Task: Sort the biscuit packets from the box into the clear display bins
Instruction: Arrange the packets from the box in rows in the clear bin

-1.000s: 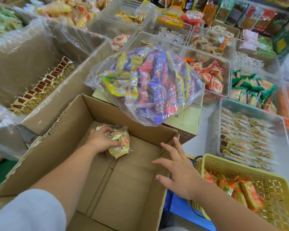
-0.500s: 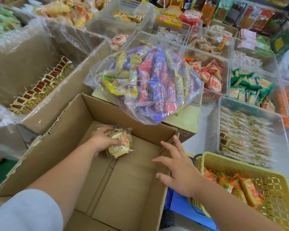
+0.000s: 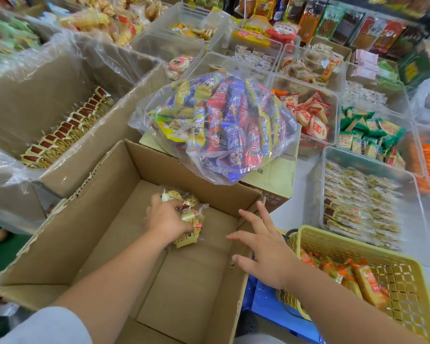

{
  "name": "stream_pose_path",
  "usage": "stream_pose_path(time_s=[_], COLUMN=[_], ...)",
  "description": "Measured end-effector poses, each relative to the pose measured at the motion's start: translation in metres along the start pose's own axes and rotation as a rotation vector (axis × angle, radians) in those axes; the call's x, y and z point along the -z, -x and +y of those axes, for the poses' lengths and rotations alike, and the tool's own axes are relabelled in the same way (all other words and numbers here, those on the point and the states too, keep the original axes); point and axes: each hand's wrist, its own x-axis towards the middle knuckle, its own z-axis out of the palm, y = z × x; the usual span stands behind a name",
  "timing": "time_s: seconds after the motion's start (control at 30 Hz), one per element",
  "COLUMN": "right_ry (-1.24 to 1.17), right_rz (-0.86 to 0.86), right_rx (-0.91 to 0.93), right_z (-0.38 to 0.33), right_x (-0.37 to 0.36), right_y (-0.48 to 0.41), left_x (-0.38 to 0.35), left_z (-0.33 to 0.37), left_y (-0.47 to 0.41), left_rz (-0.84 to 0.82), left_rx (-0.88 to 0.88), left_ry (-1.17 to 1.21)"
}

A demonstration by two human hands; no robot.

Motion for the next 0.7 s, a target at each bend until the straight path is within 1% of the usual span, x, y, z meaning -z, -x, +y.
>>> stream_pose_path(time_s=[0.07, 0.17, 0.3, 0.43, 0.57, 0.7], right_ry=[-0.008, -0.025, -0.020, 0.020, 0.039, 0.049], right_rz=[0.004, 0.010, 0.012, 0.017, 0.032, 0.035], right_rx=[0.000, 0.002, 0.002, -0.010, -0.028, -0.021], right_z=[0.001, 0.001, 0.000, -0.004, -0.008, -0.007], right_x=[-0.001, -0.002, -0.001, -0.003, -0.006, -0.004], right_y=[0.000, 0.000, 0.002, 0.005, 0.007, 0.008], left_x=[0.003, 0.008, 0.019, 0.017, 0.013, -0.003], left_z=[-0.007, -0.022, -0.033, -0.032, -0.030, -0.022], left_y=[0.004, 0.010, 0.029, 0.049, 0.053, 0.061], left_rz=[-0.021, -0.072, -0.072, -0.092, -0.047, -0.208], left_rx=[-0.018, -0.012, -0.032, -0.099, -0.142, -0.211], left_ry=[0.032, 0.151, 0.261, 0.391, 0.331, 0.102])
